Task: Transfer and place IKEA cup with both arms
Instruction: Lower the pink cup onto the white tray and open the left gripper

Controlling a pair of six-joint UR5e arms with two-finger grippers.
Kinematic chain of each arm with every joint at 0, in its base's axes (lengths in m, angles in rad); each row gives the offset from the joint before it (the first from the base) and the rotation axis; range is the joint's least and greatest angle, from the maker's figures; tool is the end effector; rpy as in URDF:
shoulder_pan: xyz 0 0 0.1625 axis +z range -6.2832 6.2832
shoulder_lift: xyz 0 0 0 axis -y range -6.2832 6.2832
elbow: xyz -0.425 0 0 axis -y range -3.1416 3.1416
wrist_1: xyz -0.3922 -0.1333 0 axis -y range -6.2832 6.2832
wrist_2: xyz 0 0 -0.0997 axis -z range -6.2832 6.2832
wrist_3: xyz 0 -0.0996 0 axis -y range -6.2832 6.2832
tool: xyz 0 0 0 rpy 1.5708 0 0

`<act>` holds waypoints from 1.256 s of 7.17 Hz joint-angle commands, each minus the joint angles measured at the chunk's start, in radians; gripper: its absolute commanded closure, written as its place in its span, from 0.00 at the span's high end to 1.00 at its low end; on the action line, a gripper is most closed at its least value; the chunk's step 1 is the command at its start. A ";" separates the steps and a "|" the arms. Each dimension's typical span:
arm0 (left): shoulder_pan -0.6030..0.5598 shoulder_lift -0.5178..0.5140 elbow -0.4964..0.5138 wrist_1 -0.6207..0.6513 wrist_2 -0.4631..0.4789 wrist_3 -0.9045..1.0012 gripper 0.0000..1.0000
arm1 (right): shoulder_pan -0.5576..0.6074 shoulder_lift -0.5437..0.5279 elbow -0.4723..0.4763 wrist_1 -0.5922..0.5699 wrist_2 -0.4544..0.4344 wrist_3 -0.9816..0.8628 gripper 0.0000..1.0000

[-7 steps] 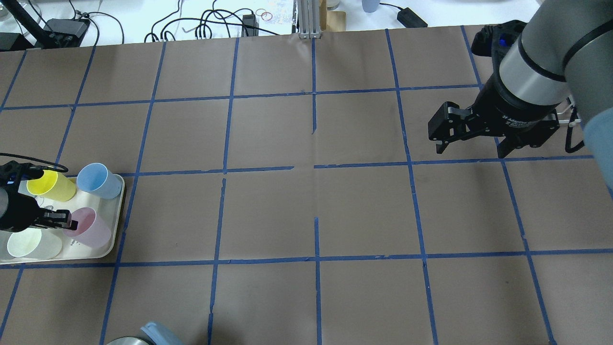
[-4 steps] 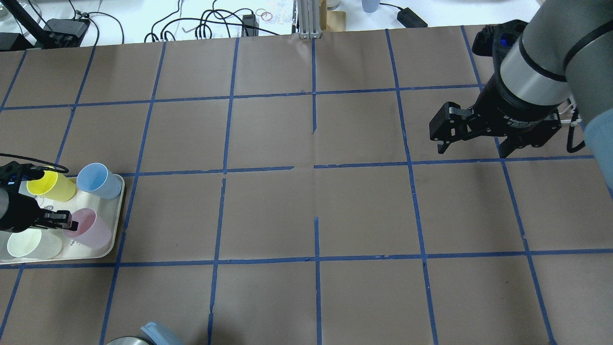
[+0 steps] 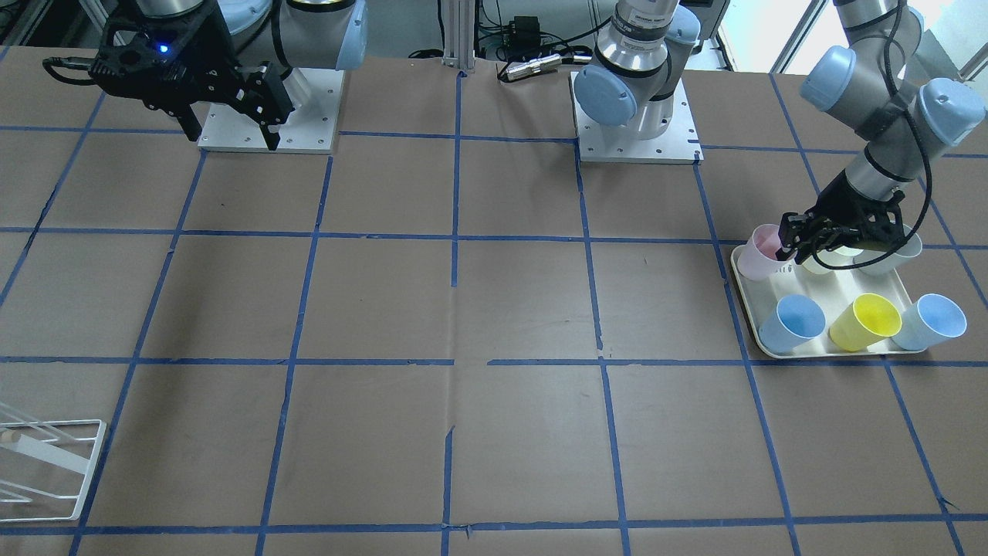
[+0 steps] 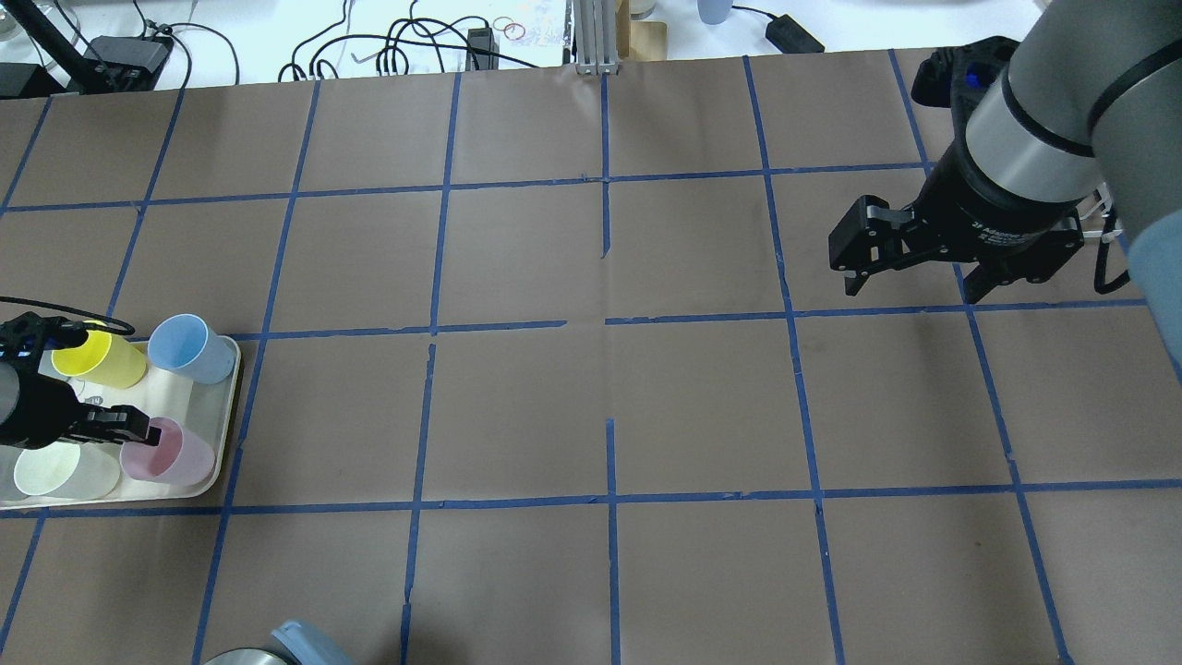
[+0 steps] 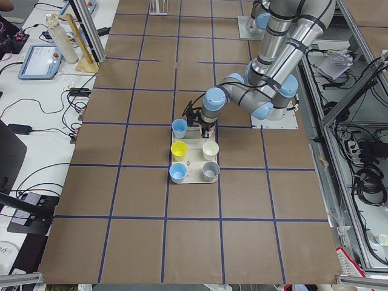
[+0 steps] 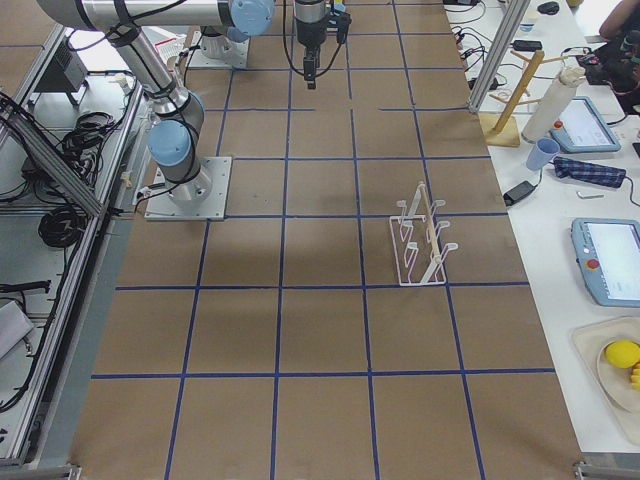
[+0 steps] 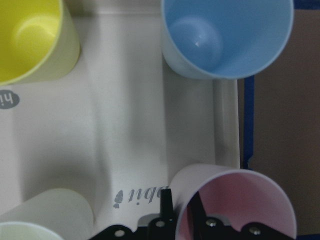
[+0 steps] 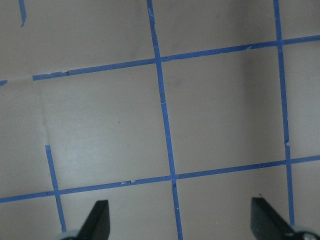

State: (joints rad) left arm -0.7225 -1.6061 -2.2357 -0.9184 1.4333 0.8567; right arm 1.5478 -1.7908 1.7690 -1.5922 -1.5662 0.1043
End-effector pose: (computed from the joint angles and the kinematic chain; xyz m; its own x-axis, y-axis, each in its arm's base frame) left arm 0.2102 -0.3812 0.2312 -0.9920 0.0096 0.1258 0.0005 0.9974 -0.0722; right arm 0.1244 -0.4062 0.4906 -0.9919 0.1267 -0.0091 0.1269 0.9910 -0.0425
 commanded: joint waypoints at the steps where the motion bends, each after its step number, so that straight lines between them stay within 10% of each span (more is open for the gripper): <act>1: 0.000 0.012 0.008 -0.010 -0.001 0.001 0.53 | -0.001 -0.001 0.000 0.001 0.000 0.000 1.00; 4: -0.003 0.040 0.020 -0.020 0.002 -0.007 0.97 | -0.001 0.004 0.000 0.001 -0.002 0.000 1.00; 9: -0.365 0.153 0.397 -0.564 0.085 -0.349 1.00 | -0.001 -0.013 -0.003 0.079 0.014 -0.015 1.00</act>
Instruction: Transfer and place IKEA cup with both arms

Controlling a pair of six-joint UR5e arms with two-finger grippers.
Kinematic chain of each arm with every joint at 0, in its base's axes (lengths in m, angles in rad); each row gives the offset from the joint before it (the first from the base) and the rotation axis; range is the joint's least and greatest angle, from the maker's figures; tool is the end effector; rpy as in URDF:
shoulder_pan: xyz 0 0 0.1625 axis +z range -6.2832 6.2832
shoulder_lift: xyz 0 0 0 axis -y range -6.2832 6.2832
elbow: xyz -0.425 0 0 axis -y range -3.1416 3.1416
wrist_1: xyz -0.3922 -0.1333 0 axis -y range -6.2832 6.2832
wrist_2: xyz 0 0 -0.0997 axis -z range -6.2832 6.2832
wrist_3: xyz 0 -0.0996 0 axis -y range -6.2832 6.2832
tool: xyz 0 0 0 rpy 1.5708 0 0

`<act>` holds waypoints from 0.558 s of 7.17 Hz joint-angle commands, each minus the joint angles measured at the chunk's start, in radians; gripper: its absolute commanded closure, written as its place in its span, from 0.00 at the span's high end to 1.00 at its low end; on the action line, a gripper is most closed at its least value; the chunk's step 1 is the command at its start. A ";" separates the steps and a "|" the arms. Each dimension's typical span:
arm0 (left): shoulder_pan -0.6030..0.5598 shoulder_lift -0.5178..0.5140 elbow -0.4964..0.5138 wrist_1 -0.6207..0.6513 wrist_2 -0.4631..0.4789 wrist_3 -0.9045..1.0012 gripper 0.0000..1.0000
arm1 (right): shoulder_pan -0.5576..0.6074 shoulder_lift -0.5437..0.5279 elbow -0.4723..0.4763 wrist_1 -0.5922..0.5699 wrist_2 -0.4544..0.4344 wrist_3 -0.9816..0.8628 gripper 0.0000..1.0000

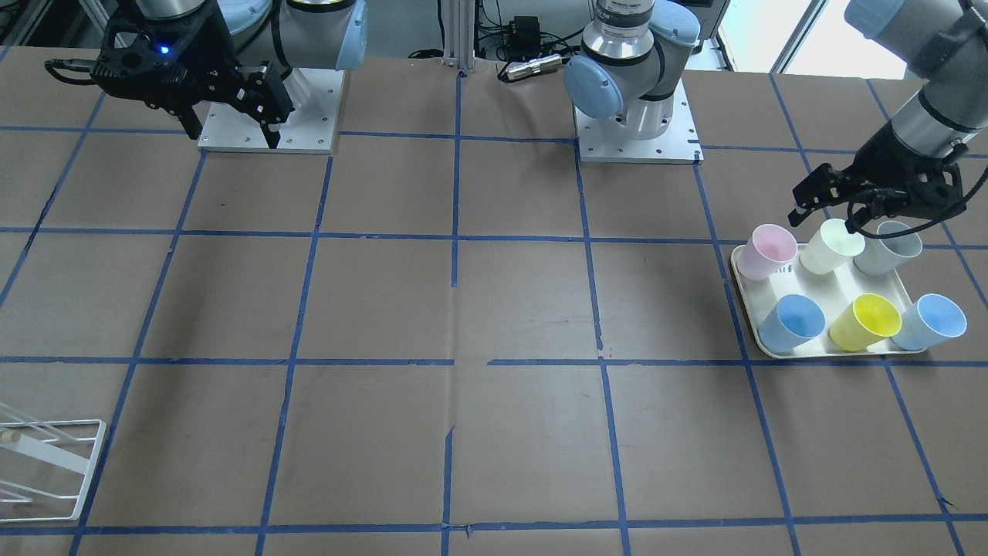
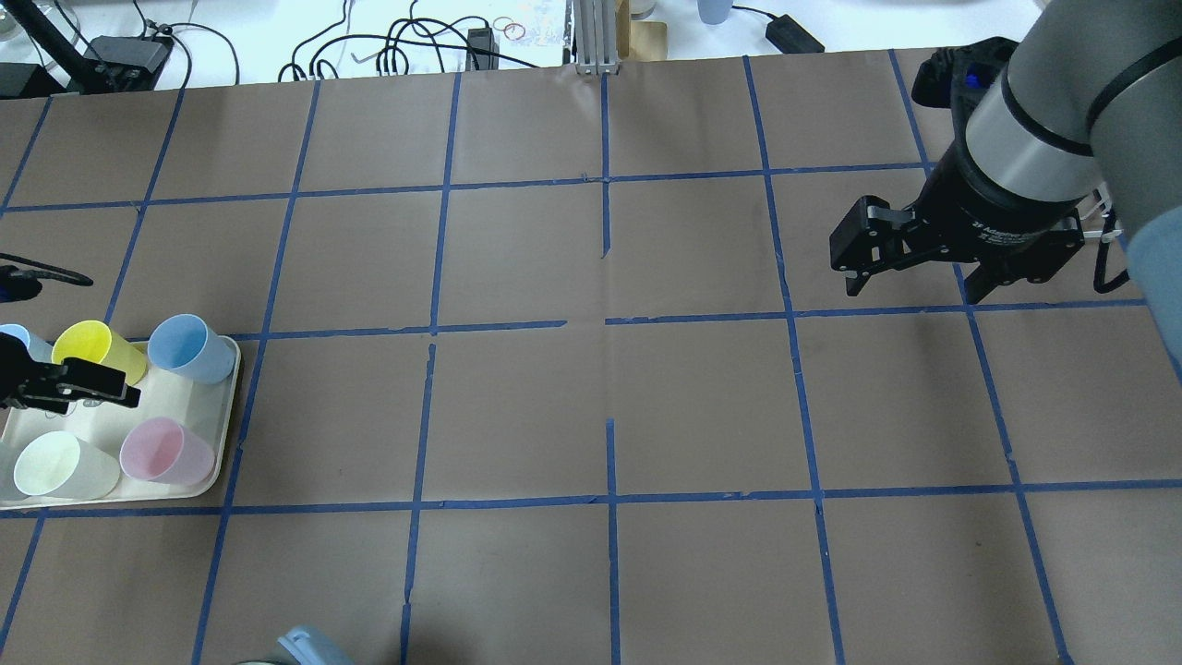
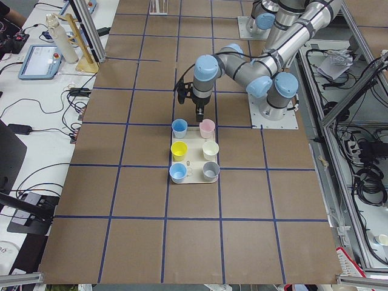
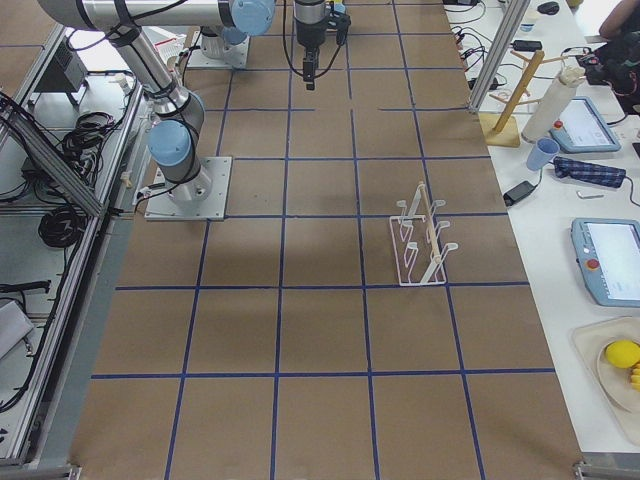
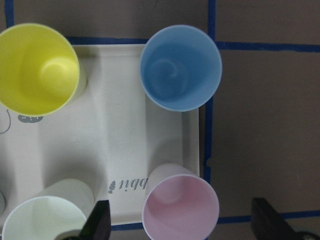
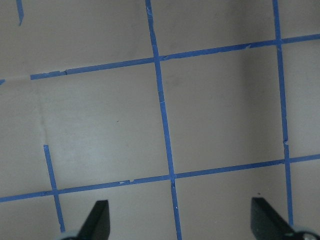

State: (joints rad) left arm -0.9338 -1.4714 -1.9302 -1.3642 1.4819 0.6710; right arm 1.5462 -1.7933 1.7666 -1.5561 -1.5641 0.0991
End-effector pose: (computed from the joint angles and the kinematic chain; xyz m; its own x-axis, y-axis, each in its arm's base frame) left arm 0.1421 -0.4311 0.3802 -0.9942 0.0321 0.1026 0.0309 0.9994 -0.0133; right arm 0.1241 -0.4023 0.4891 -0.9923 0.1233 -0.0079 0.1234 0.9923 -0.0113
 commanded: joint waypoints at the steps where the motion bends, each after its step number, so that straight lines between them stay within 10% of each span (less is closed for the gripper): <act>1: -0.298 0.025 0.156 -0.166 0.066 -0.336 1.00 | 0.000 -0.012 -0.002 0.047 0.012 -0.100 1.00; 4: -0.644 0.006 0.348 -0.297 0.070 -0.726 1.00 | 0.000 -0.018 -0.032 0.079 0.012 -0.133 1.00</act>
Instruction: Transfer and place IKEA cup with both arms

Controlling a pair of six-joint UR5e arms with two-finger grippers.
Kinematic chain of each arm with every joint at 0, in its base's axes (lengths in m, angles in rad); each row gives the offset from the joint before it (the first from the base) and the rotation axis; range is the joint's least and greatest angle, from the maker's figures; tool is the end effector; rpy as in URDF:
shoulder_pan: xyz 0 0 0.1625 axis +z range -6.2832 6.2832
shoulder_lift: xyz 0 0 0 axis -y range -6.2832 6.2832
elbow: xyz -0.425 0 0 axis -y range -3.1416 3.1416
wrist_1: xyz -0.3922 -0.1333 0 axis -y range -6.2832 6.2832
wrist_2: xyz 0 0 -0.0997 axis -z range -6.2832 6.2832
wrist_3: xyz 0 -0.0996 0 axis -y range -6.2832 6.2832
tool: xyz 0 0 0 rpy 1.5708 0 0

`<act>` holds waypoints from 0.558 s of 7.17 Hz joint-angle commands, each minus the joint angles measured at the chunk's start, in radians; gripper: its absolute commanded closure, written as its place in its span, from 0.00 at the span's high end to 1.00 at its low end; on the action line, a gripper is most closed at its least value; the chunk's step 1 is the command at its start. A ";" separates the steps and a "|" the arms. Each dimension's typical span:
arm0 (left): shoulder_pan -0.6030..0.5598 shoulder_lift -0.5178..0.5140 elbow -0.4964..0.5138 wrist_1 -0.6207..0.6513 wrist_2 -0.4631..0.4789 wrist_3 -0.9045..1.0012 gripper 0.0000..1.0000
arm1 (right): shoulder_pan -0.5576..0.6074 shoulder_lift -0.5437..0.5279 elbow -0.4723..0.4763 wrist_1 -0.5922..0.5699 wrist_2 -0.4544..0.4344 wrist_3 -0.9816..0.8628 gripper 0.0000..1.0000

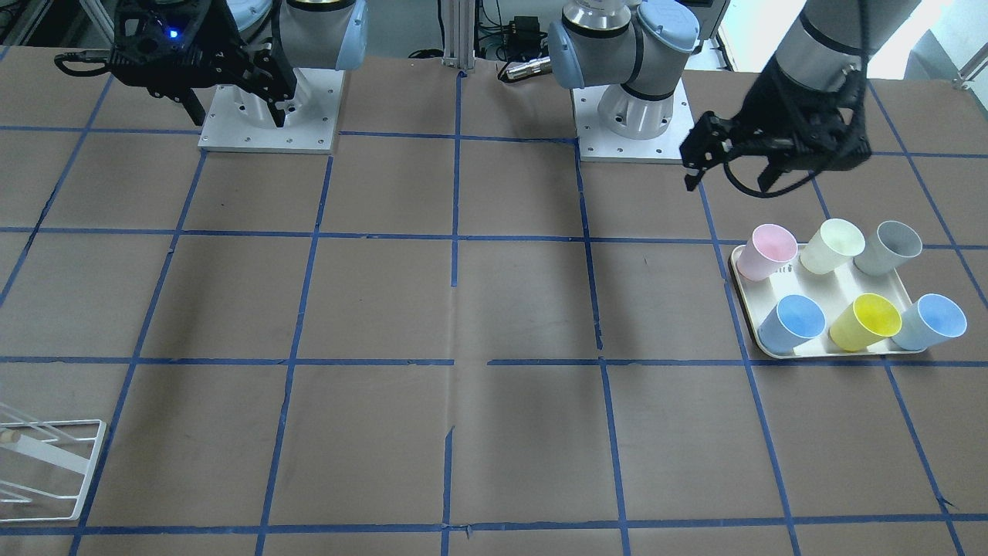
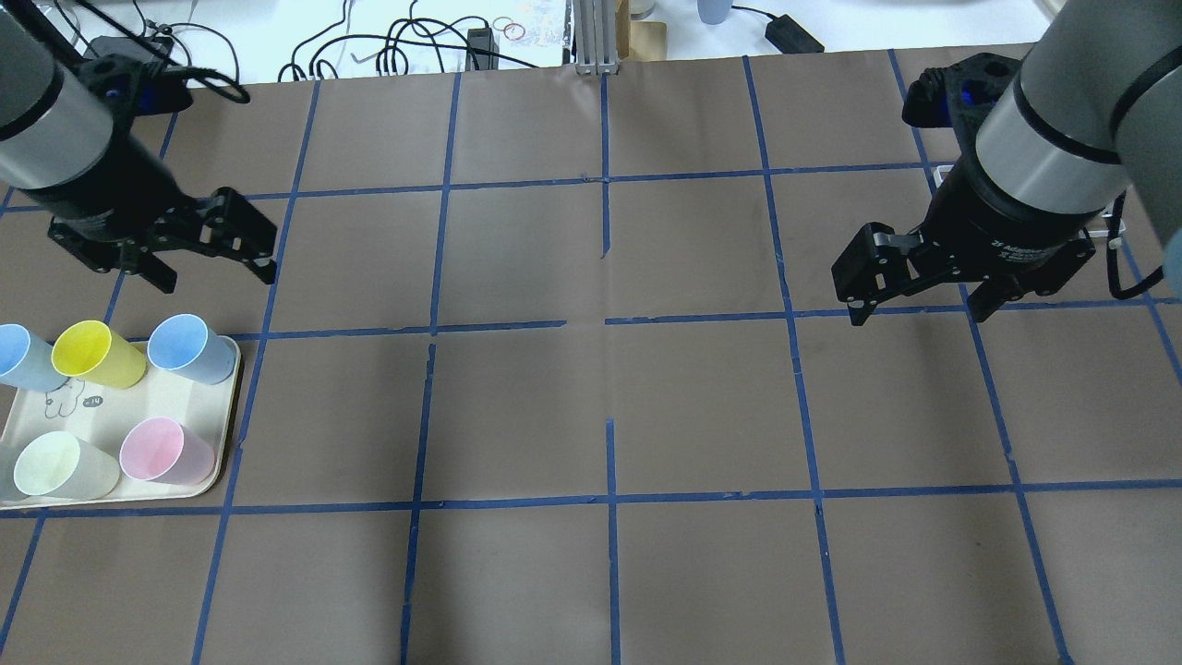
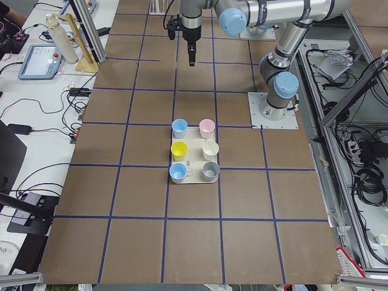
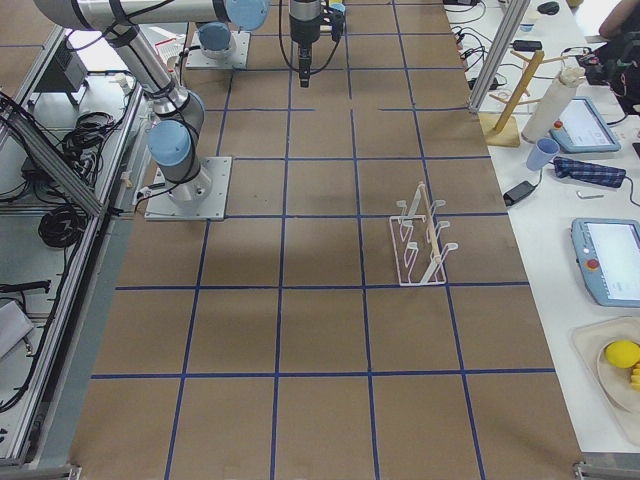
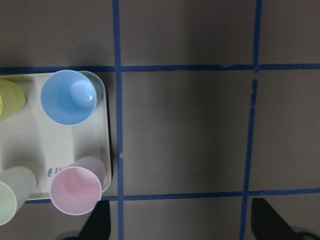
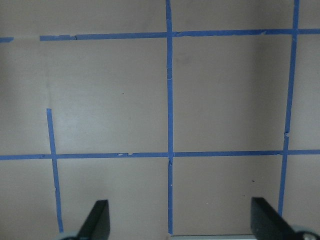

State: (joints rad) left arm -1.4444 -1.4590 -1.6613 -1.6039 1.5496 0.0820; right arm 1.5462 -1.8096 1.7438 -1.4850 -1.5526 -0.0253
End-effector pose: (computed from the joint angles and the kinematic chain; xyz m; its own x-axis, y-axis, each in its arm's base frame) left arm -0.0785 -0.4567 0.4924 -0.9988 -0.0446 0.0221 -0.0444 0.9990 0.0100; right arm 0.1255 -0.3917 0.4997 -0.9998 -0.0003 -0.0187 -0.0007 0.9998 0.0195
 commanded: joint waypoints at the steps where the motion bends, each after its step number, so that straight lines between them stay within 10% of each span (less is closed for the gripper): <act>1: -0.172 -0.015 0.113 -0.115 0.054 -0.140 1.00 | 0.000 0.000 -0.009 0.008 -0.001 -0.008 1.00; 4: -0.174 -0.095 0.215 -0.135 0.070 -0.146 1.00 | 0.000 0.003 -0.009 0.008 -0.004 -0.008 1.00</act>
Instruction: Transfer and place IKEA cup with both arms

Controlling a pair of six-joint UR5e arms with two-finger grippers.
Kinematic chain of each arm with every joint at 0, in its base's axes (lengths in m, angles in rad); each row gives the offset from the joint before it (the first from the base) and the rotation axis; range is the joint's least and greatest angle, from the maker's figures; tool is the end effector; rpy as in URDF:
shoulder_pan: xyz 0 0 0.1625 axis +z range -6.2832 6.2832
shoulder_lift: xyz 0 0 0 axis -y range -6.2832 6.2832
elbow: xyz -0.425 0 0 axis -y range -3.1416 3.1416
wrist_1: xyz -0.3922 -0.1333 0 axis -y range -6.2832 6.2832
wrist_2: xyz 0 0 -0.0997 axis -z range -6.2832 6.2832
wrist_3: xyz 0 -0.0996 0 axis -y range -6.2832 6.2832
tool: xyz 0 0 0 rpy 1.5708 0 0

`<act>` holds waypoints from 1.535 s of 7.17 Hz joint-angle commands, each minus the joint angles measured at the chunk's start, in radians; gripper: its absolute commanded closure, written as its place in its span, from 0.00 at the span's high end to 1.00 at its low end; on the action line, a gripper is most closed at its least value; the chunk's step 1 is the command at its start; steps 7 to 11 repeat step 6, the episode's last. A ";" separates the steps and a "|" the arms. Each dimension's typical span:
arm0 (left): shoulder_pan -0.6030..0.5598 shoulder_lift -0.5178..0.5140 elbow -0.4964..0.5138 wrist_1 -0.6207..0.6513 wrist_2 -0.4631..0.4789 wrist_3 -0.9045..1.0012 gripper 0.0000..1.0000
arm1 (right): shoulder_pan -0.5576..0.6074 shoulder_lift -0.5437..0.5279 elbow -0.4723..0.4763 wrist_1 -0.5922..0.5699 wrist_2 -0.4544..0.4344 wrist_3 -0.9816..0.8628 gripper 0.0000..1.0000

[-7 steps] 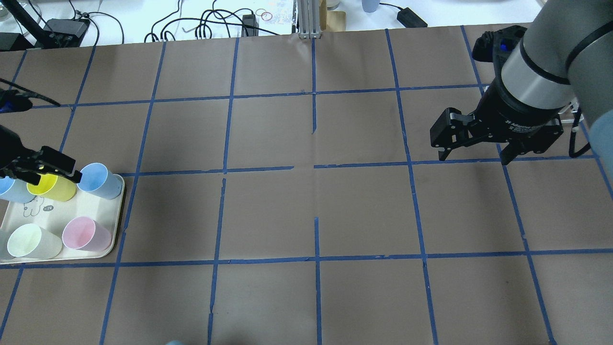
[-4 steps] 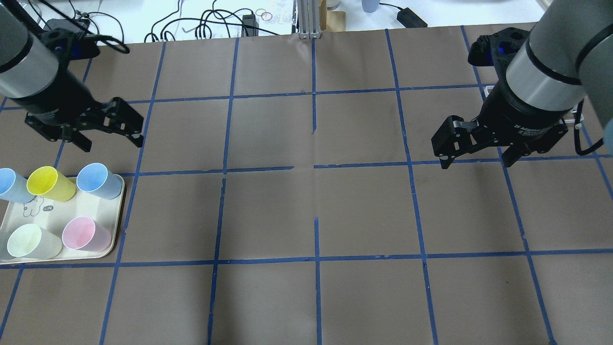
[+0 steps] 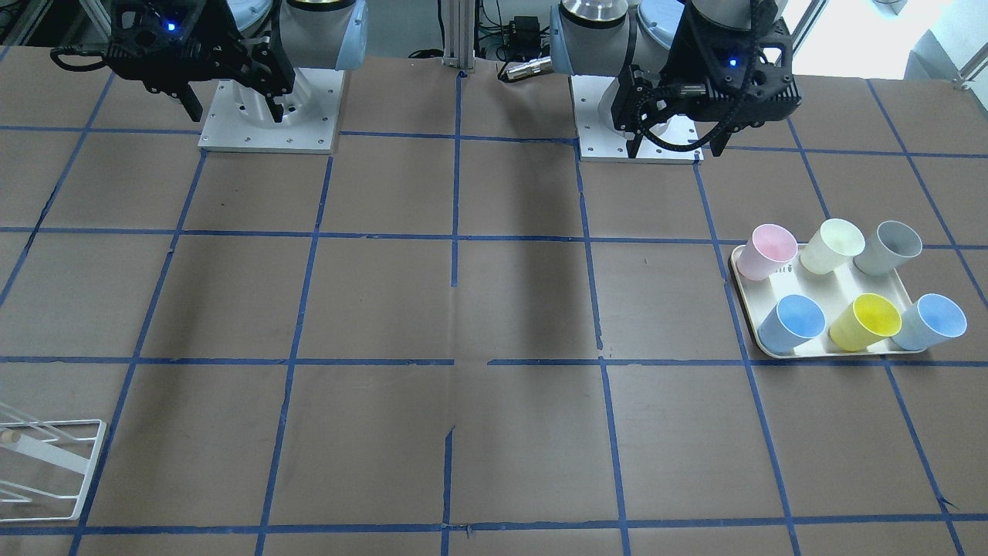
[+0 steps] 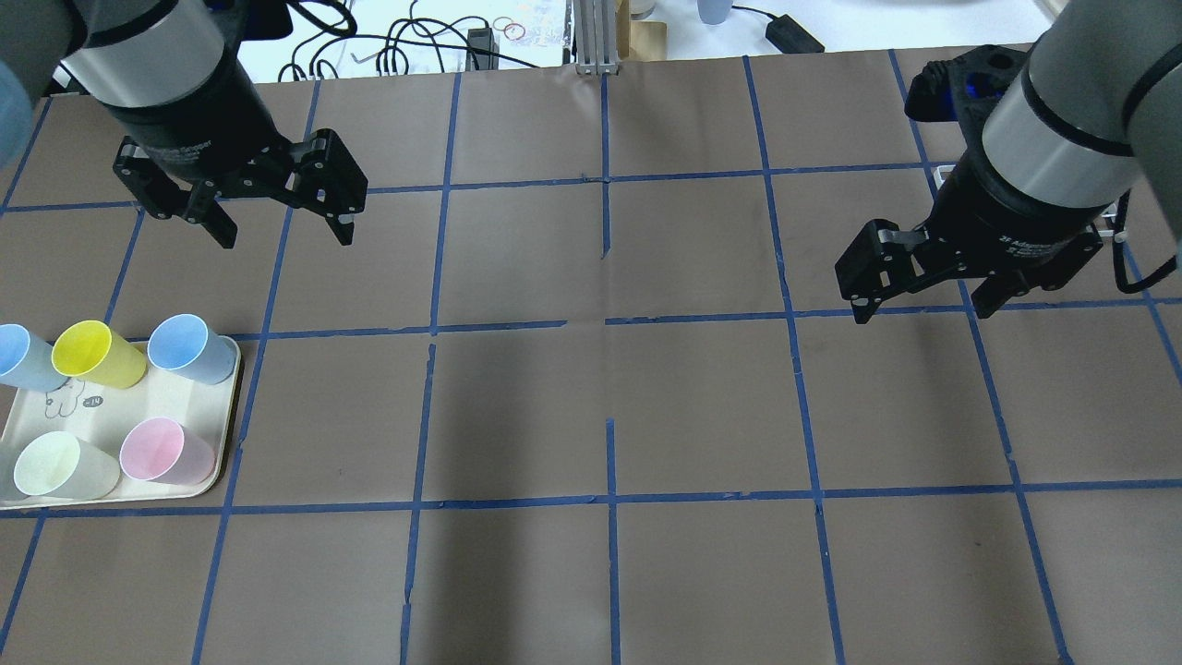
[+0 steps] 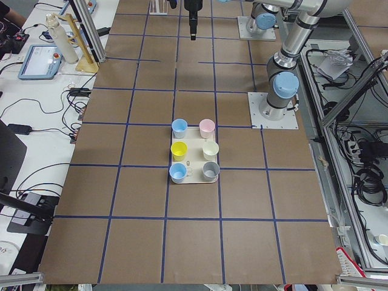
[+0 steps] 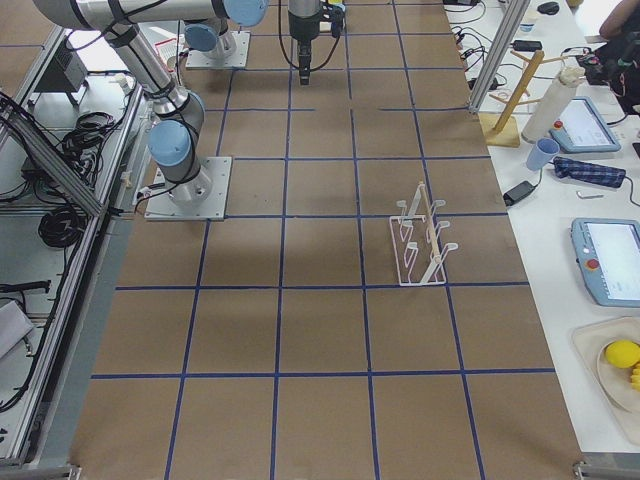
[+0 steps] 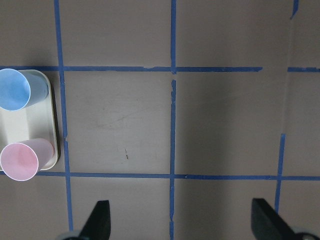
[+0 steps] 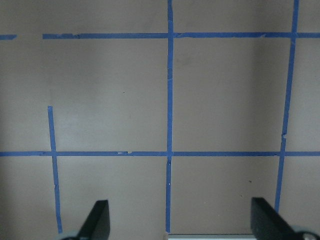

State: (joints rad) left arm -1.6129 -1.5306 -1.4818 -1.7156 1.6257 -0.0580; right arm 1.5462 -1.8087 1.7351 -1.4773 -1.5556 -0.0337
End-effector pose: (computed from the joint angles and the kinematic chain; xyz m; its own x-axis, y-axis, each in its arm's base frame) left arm -0.1475 -0.4642 0.5367 -0.9983 -0.0151 -0.0557 -0.0158 0.9998 0.0124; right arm 0.1252 -0.3919 0.5028 -0.9998 -0.0088 -0.0159 -0.0091 0.9998 0.0194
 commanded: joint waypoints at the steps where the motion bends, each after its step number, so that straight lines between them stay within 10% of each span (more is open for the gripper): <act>1: 0.016 -0.019 0.032 -0.012 -0.060 0.013 1.00 | 0.000 0.000 0.000 0.002 -0.001 0.000 1.00; 11: 0.061 -0.042 0.021 0.099 -0.035 0.056 1.00 | 0.000 0.002 0.000 -0.006 0.003 0.000 1.00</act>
